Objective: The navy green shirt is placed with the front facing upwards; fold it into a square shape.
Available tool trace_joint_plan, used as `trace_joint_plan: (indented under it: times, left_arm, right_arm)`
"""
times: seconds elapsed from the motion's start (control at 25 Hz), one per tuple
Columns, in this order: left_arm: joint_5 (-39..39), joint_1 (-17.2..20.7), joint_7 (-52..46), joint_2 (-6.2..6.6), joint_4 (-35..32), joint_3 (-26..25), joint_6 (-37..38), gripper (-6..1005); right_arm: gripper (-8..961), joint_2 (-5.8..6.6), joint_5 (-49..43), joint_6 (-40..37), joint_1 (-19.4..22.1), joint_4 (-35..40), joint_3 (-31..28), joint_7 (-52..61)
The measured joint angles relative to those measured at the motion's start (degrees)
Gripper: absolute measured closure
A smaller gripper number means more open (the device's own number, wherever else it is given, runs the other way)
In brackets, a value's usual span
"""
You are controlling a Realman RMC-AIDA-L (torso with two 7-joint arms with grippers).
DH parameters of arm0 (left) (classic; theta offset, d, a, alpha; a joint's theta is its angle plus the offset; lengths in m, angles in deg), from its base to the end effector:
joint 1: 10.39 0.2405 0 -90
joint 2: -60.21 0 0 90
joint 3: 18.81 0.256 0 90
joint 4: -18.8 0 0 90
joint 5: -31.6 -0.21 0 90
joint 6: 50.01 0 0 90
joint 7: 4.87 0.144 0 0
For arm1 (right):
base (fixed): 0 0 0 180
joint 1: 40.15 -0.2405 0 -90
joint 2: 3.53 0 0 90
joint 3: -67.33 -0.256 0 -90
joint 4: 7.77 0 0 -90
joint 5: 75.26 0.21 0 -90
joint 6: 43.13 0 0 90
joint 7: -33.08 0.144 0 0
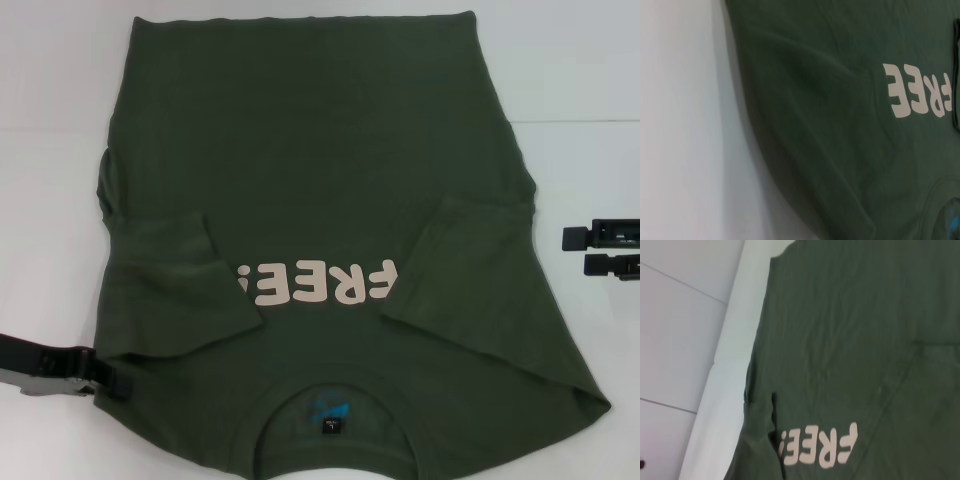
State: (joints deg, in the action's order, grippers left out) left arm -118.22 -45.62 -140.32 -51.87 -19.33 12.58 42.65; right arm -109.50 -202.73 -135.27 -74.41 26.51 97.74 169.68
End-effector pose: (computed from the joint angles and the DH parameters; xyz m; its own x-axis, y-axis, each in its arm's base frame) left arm -0.3247 0.3226 0.0423 0.1607 0.9805 0.1133 0.9841 -0.1504 -0.0944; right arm 0.3045 0.3529 0.0900 0.0991 -0.9092 -0.4044 -0.9782 -0.1635 0.1278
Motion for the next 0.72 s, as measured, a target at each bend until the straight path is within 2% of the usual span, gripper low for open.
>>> trace_joint_plan:
  times: [0.16,0.24,0.28,0.4,0.52,0.6,0.72]
  left_arm:
    - [0.2,0.1,0.0,-0.02,0.1,-0.2,0.0,938]
    - [0.3,0.1,0.0,-0.02,0.0,-0.2,0.1,942]
    - [0.3,0.2,0.1,-0.02,0.0,-0.3,0.1,942]
    - [0.3,0.3,0.3,-0.01,0.0,-0.3,0.2,942]
    - [0.4,0.5,0.4,-0.02,0.0,-0.4,0.3,942]
    - [0.4,0.7,0.5,-0.13,0.0,-0.4,0.3,941]
    - [0.4,1.0,0.5,-0.27,0.0,-0.4,0.0,941]
  right_arm:
    - [130,0.73,-2.5,-1.5,0.0,0.4,0.0,1.9]
    - [131,2.24,-6.6,-3.9,-0.6,0.6,0.1,5.6]
    - [132,2.24,-6.6,-3.9,-0.6,0.6,0.1,5.6]
    - [134,4.4,-10.4,-8.5,-1.3,0.7,0.1,8.1]
    - [137,5.81,-13.9,-12.2,-2.0,1.3,0.4,10.0]
    - [141,5.92,-17.1,-13.4,-2.5,2.7,1.6,10.9]
    - [147,5.12,-21.2,-13.5,-3.0,4.2,3.8,11.7]
